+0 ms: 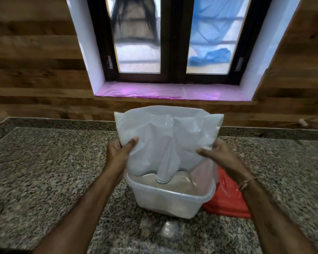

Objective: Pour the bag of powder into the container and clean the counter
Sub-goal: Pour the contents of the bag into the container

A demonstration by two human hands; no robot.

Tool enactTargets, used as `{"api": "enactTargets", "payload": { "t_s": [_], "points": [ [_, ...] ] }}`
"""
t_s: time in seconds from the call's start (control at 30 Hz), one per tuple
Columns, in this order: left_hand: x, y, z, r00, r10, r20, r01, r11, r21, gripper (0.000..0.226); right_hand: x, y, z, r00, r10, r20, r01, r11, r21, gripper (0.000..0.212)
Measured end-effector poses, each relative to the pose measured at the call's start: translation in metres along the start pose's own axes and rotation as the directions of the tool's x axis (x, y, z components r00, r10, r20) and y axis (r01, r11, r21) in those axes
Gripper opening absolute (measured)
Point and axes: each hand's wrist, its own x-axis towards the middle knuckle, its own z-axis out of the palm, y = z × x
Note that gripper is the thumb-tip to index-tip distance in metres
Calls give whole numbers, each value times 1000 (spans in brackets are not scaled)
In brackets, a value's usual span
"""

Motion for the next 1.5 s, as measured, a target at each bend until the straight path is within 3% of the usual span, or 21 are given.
{"api": "enactTargets", "payload": {
  "t_s": [0.1,0.23,0.33,0.4,0.5,0.6,0.67,0.7,0.8,0.93,1.03,1.1,1.17,1.27,1.37,1.5],
  "points": [
    [1,5,8,998,39,-41,-39,999,-5,29,1,18,5,995,-12,-95,-2,990,-144,36],
    [6,-5,3,981,147,-130,-113,964,241,23,10,18,-5,939,-78,-334,85,996,6,24],
    [10,-2,4,977,159,-143,-125,967,224,16,10,12,-15,962,-130,-242,120,991,-58,29],
    [13,3,11,975,142,-172,-118,983,139,10,5,15,-16,990,-87,-114,54,962,-268,45],
    [18,5,18,952,160,-259,-122,980,157,32,0,24,-11,988,-70,-137,-6,873,-488,38],
    [20,-1,17,938,235,-253,-179,958,224,39,5,17,-10,964,-130,-232,35,926,-375,28],
    [23,-1,16,934,284,-216,-216,932,293,19,7,8,-7,960,-132,-245,80,974,-211,24],
    [26,-1,16,944,265,-198,-204,938,280,13,6,4,-5,961,-114,-254,86,989,-120,23],
    [35,-1,9,991,122,-63,-115,988,107,30,3,3,0,954,-52,-294,69,996,49,17],
    [42,-4,-3,991,-13,132,-3,993,121,80,4,8,-4,960,110,-257,-97,993,61,19],
    [47,-5,-3,982,-96,160,105,993,-50,66,2,4,-13,958,167,-231,-146,984,104,24],
    [52,-4,-3,985,-104,137,117,989,-88,42,-1,-1,-11,968,171,-183,-167,985,37,28],
    [58,-4,-4,989,-100,112,113,988,-110,31,1,-4,-8,961,172,-216,-175,985,3,24],
    [70,1,-4,985,-92,149,110,987,-118,60,16,-17,-5,914,178,-365,-169,984,59,16],
    [86,12,-10,971,-100,217,123,988,-96,90,35,-37,-3,885,226,-407,-201,974,102,23],
    [120,32,-33,947,-160,278,217,958,-187,87,65,-76,15,873,313,-375,-284,950,130,23]
  ]
}}
